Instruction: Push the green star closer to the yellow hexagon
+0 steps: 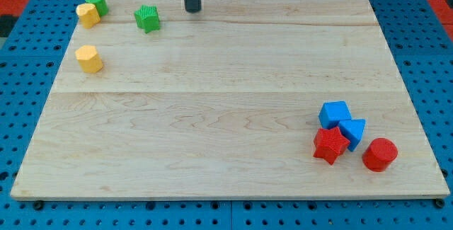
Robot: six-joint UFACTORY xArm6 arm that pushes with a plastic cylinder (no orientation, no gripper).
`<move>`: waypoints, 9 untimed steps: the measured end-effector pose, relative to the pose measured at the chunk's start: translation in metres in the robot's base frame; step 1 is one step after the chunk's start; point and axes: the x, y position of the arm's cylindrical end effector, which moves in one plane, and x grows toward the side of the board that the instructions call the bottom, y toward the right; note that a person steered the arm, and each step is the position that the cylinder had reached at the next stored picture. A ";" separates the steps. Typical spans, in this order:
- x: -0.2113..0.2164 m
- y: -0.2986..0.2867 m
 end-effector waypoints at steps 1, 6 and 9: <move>-0.006 -0.053; 0.097 -0.109; 0.082 -0.148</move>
